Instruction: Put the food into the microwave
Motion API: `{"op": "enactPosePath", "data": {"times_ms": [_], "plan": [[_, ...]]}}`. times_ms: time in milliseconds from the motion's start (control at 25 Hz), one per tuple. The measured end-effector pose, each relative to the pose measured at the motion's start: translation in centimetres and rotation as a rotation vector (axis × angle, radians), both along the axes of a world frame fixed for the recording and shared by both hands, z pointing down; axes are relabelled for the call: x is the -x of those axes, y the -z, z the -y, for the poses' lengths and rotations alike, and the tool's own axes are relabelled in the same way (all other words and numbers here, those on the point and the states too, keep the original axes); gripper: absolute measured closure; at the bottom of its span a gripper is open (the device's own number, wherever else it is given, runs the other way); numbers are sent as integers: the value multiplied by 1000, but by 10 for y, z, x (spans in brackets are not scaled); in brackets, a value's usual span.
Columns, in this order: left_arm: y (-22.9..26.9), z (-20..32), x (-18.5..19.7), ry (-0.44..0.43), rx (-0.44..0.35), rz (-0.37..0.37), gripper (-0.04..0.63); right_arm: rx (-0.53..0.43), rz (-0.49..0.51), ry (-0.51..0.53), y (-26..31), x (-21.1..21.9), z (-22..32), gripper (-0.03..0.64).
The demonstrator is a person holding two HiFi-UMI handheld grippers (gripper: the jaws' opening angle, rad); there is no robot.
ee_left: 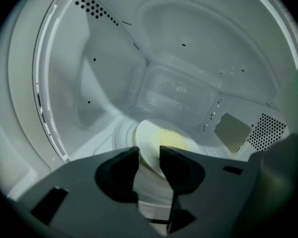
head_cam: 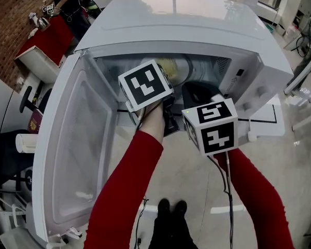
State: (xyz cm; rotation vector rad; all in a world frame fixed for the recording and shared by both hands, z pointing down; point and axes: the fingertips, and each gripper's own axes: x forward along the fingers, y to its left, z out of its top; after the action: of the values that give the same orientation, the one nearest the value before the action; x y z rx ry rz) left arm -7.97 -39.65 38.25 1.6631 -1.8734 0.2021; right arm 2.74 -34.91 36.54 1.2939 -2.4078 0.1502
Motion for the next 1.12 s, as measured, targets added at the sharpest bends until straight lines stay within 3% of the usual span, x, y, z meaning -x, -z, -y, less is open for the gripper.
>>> {"op": "enactPosePath", "data": {"times_ms": [160, 280, 360, 520, 680, 760, 960, 1120], "plan": [[-5, -2, -1, -11, 31, 58, 462, -2, -2, -2, 0, -1, 0, 603], [-6, -2, -1, -43, 26, 181, 457, -1, -3, -3, -1, -1, 0, 603], [-6, -2, -1, -55, 11, 212, 457, 1, -4, -3, -2, -1, 0, 603], [-5, -2, 3, -50, -1, 167, 457, 5, 7, -3, -3, -2, 1, 603], [19, -8, 22, -8, -51, 194, 459, 3, 33, 8, 2, -1, -1, 603], [26, -11, 18, -32, -82, 131, 473, 4, 52, 19, 5, 0, -2, 603], [37, -25, 12, -104, -137, 76, 525, 25, 125, 50, 16, 4, -7, 603], [37, -37, 0, -164, -173, -13, 554, 45, 192, 68, 22, 5, -11, 603]]}}
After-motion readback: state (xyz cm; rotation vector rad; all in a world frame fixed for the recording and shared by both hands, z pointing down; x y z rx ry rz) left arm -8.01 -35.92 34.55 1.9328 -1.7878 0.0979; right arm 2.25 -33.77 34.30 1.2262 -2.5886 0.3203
